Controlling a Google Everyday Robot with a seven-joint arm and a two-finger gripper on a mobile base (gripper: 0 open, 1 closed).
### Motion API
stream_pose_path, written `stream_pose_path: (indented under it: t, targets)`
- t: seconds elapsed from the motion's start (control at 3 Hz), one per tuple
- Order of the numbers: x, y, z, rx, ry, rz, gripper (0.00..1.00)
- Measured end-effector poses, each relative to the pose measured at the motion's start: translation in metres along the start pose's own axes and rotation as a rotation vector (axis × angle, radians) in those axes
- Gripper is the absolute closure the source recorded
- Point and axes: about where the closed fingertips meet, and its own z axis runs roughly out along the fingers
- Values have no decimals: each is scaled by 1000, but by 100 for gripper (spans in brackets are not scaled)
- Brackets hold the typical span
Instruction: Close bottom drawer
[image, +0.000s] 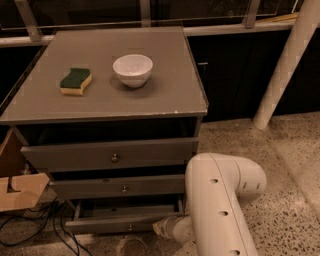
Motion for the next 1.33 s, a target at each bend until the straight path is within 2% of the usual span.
stream_pose_path:
  t: [0.67,1.33]
  targets:
    - [-15,1,19,-23,-63,17,100]
    - [-40,-13,39,-41,-160,31,100]
